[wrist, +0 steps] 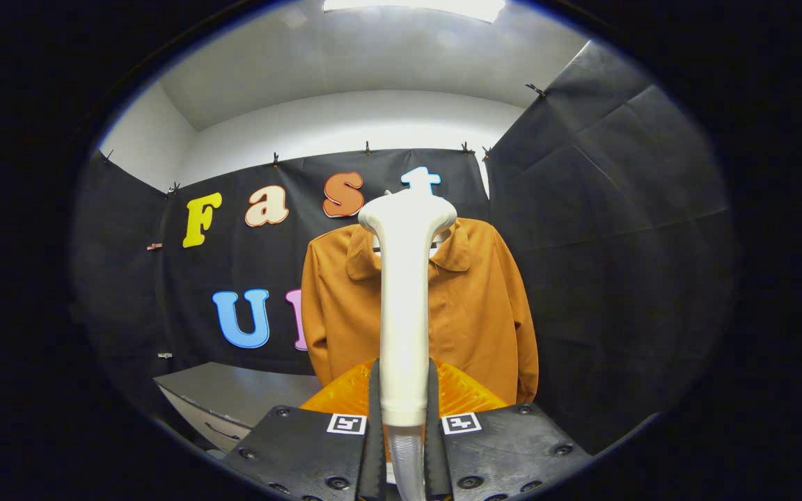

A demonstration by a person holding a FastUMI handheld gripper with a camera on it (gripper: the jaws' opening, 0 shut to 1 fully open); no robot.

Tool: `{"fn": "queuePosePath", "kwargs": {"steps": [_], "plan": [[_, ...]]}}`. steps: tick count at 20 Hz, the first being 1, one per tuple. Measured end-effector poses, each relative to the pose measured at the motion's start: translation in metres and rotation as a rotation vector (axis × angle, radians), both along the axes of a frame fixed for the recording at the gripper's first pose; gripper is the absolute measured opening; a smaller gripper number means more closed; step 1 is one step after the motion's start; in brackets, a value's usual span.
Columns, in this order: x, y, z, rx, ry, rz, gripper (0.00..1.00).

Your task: Iron the clothes twice with a garment steamer, once on the left side and once on the right side.

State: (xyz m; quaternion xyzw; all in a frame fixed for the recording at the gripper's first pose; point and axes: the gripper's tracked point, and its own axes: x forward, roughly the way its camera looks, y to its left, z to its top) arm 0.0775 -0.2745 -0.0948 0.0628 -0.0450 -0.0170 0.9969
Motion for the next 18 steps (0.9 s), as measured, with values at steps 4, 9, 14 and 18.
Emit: {"fn": "queuePosePath", "kwargs": {"steps": [4, 9, 14, 18], "plan": [[0.019, -0.033, 0.008, -0.018, -0.016, -0.046, 0.24], [0.052, -0.065, -0.014, -0.008, 0.028, -0.072, 0.25], [0.085, -0.075, -0.043, 0.015, 0.073, -0.067, 0.25], [0.103, -0.074, -0.069, 0.012, 0.111, -0.047, 0.25]]}}
